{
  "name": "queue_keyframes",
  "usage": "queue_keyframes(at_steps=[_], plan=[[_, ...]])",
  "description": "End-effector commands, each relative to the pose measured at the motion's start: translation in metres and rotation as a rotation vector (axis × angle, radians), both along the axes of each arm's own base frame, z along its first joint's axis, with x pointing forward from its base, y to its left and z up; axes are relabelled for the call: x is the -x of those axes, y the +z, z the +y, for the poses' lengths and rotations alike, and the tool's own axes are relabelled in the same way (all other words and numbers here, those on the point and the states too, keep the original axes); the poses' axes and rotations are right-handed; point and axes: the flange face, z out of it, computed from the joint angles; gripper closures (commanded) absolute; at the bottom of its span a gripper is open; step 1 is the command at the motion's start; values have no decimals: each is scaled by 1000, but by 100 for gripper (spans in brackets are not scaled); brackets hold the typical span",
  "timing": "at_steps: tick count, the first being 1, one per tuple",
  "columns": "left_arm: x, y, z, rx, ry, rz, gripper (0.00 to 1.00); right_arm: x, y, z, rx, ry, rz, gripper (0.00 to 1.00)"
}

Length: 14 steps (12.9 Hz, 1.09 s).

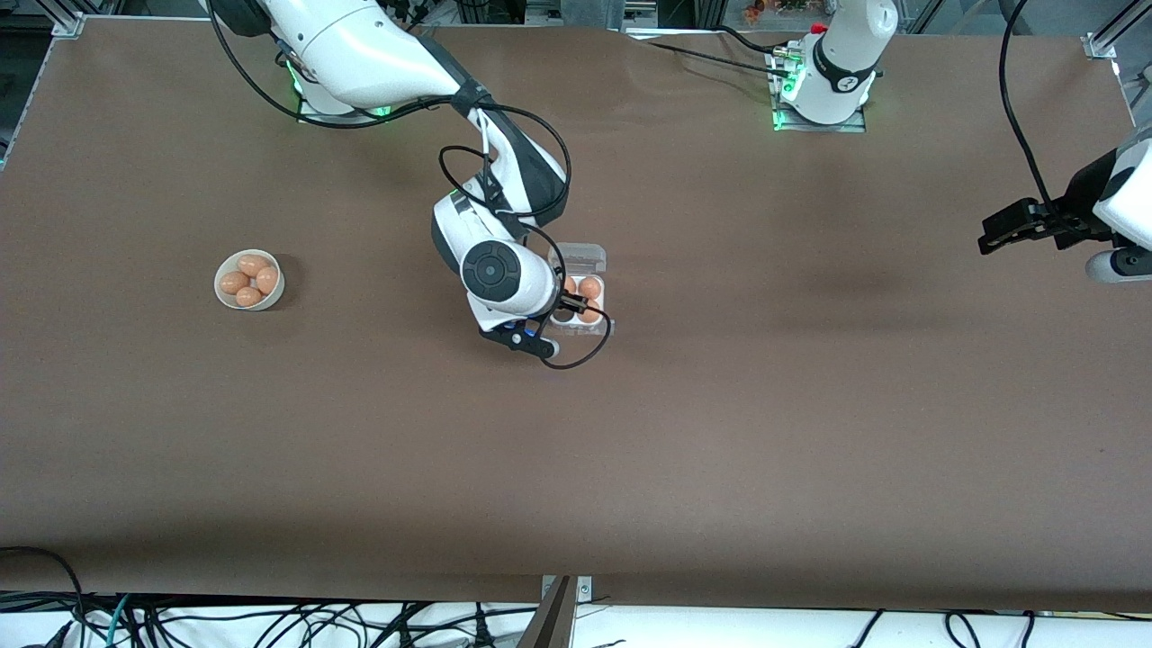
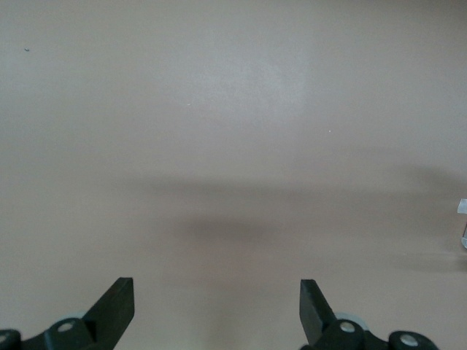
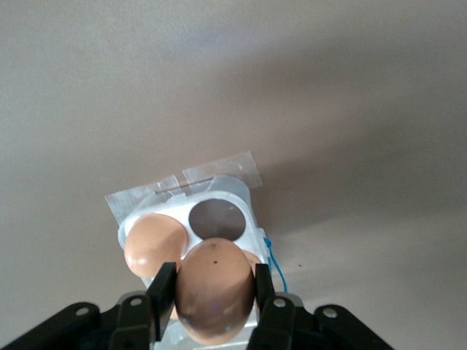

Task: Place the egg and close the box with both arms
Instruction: 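Lower the egg into the empty slot and open the right gripper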

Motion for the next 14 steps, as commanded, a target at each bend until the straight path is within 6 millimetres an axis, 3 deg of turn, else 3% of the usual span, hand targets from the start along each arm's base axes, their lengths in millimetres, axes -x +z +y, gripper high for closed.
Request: queue_keyframes(at_steps=[1,4,12,13,14], plan=[[-1,7,3,-9,-23,1,0,-2,-3,13,-17,-17,4,83],[-1,7,2,-6,-23,1,0,5,-19,24,-11,-28,0,83],[-1,5,-8,-2,-26,4,1,4,-32,20,0,-26,7,77],[-2,5,-12,-2,-30,5,11,2,-32,18,0,-27,6,63],[-2,5,-15,0,-35,5,13,-1,-30,16,-2,-32,2,44]])
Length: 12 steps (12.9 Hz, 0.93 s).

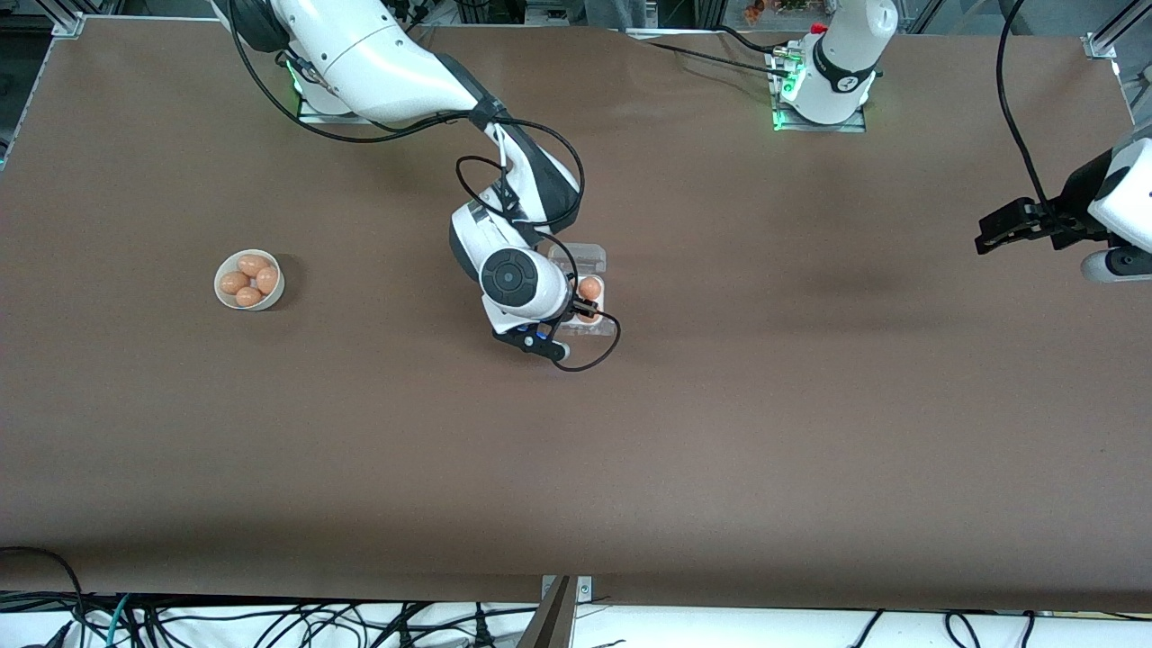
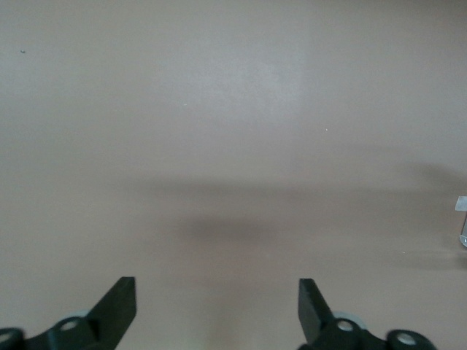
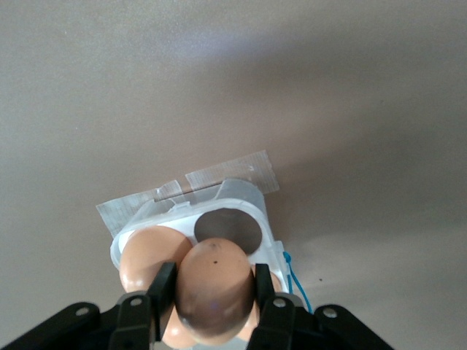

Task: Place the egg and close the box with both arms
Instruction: 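Lower the egg into the empty slot and open the right gripper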

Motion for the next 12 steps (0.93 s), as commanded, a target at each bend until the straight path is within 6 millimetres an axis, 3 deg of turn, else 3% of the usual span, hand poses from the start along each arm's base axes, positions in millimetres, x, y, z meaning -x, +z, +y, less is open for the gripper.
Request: queue_keyframes(at_steps=[1,3,5,7,12], plan=[[-2,4,-17,9,-33,8,22,-8,0,2,-15,-20,-5,23],[0,0,-30,45,-48,33,38,-9,2,2,-16,-22,-6,11],[1,-7,-38,131,-45,70,55,-12,7,0,-21,-22,-16,9],[0,-17,-49,190,-48,110,68,-24,22,-5,-28,-25,-47,0],[-3,-49,-121,301,-51,213,77,-67,80,-58,-79,22,-133,0]])
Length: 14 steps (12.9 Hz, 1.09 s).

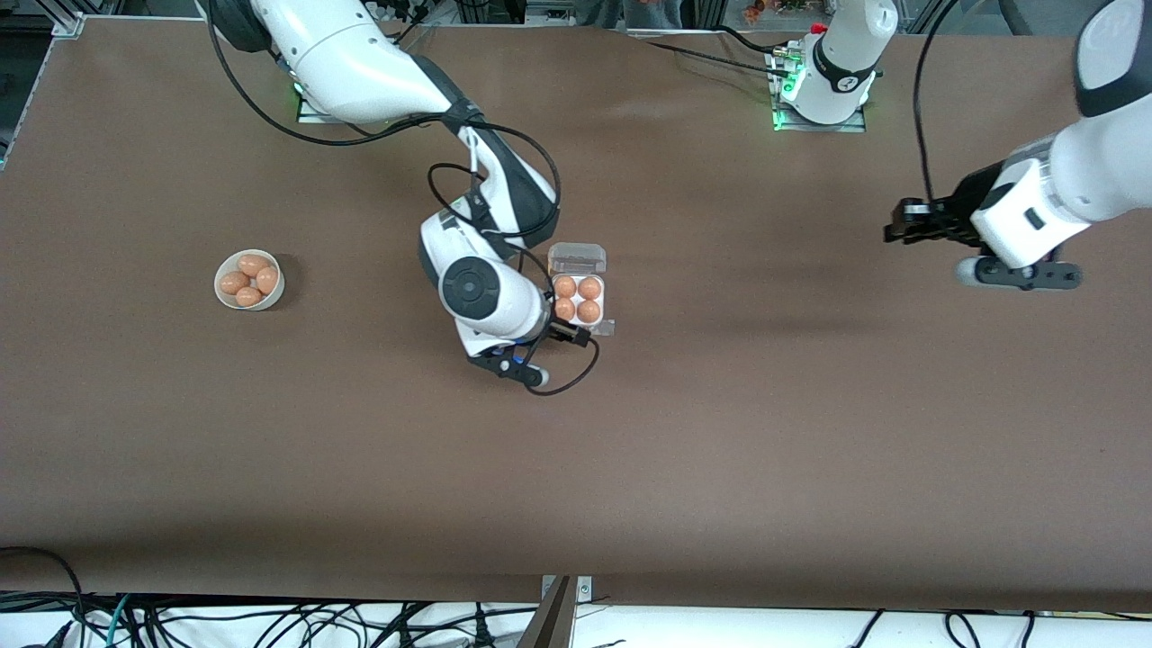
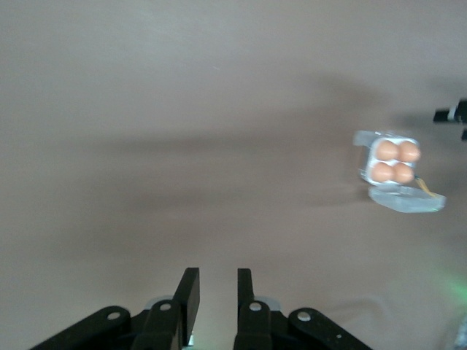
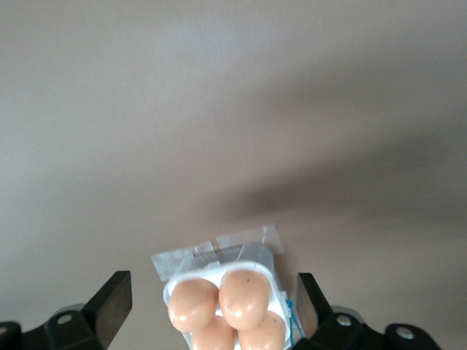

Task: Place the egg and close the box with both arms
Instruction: 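Withdraw the right gripper while the left gripper reaches the box lid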

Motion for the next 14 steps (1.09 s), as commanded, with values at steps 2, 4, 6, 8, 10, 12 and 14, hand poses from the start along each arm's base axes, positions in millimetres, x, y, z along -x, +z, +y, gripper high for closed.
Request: queue_keyframes(at_steps=[2,4,6,8,10,12,14], plan=[[1,-20,-62,39,8,87,82,-15,31,-42,16,108,-15,0],[5,-36,-96,29,-4,125,85,-22,42,-57,32,96,-27,0],[4,-56,-120,73,30,192,86,-27,63,-70,39,85,-41,0],[2,-67,-147,93,57,237,86,-27,74,-76,63,123,-60,0],[7,-89,-193,51,65,289,86,-26,96,-91,101,128,-45,0],[15,-113,-237,-8,89,336,86,-26,124,-108,96,151,-49,0],[25,-136,-269,-55,108,375,86,-26,135,-132,86,211,-51,0]])
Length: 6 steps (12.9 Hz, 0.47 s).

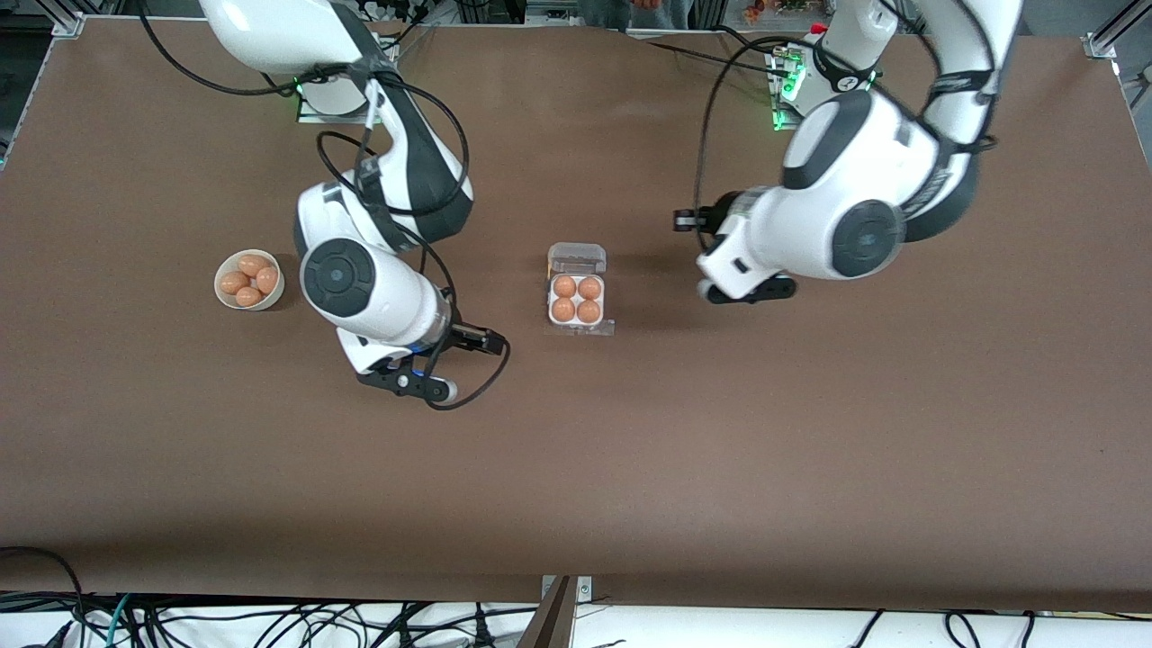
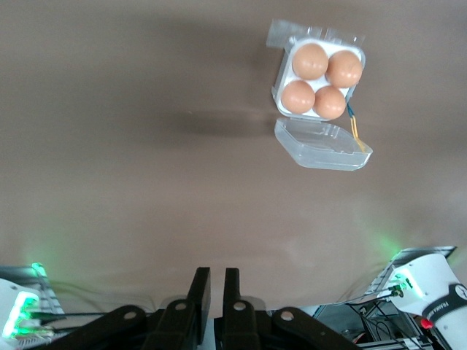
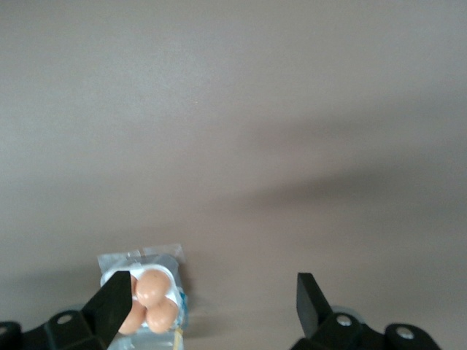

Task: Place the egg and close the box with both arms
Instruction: 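Withdraw the right gripper while the left gripper reaches the box lid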

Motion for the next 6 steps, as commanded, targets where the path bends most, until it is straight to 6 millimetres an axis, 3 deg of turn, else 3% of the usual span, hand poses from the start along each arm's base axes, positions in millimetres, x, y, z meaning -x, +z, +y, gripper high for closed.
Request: queue_keyframes(at_steps=[1,2,3,6], plan=[[1,-21,-41,-31,28,26,86,6,19,-48,2,48,8,0],[1,-28,-50,-32,44,12,86,13,32,-56,21,133,-17,0],[3,-36,-62,-35,60,1,86,12,46,-79,40,193,-35,0],[12,-63,-99,-28,74,-41,86,34,88,-145,30,152,-62,0]])
